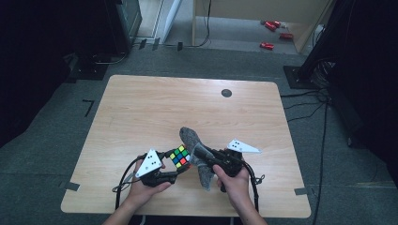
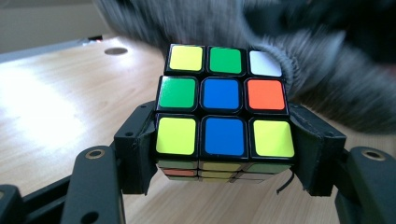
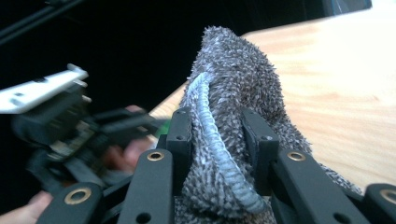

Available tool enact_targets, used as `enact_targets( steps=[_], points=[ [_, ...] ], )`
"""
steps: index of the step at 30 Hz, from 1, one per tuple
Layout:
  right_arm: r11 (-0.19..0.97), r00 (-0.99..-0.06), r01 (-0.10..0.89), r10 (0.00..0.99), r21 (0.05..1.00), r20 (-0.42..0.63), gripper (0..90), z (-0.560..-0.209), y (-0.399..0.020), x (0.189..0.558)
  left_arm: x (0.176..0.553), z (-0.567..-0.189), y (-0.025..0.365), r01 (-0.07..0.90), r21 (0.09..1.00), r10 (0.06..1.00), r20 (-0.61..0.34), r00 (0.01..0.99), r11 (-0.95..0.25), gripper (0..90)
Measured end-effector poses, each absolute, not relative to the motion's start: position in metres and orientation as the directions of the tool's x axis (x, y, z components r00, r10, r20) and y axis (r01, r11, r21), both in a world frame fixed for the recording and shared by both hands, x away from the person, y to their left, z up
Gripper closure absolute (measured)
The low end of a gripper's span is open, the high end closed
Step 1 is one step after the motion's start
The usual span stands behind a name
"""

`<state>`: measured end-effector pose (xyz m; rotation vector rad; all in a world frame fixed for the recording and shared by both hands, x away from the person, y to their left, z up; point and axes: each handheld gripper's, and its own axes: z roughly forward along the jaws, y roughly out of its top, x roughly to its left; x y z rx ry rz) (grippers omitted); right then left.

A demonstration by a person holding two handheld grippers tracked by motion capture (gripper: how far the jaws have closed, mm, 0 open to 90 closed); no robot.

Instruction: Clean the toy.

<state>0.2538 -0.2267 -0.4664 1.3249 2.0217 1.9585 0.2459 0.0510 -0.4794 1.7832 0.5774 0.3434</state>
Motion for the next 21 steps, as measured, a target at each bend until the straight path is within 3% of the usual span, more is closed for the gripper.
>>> enact_targets(
  steps=[4,8,17,21],
  points=[
    [-0.149,-0.635,0.520,0.590,0.841,0.498,68.9,-0.468,-0.228,0.253,0.253,-0.478,0.062,0.226,0.960,0.600,-0.084,0.795,-0.165,34.9],
    [-0.062,-0.668,0.471,0.627,0.880,0.401,68.6,-0.473,-0.220,0.250,0.260,-0.475,0.077,0.264,0.960,0.623,-0.152,0.767,-0.090,34.9],
    [0.059,-0.749,0.347,0.618,0.936,0.238,66.5,-0.487,-0.198,0.243,0.263,-0.471,0.084,0.302,0.953,0.604,-0.239,0.760,-0.003,34.8],
    [0.093,-0.755,0.337,0.622,0.937,0.210,66.8,-0.492,-0.193,0.242,0.263,-0.469,0.086,0.313,0.949,0.591,-0.271,0.760,0.033,34.8]
  ],
)
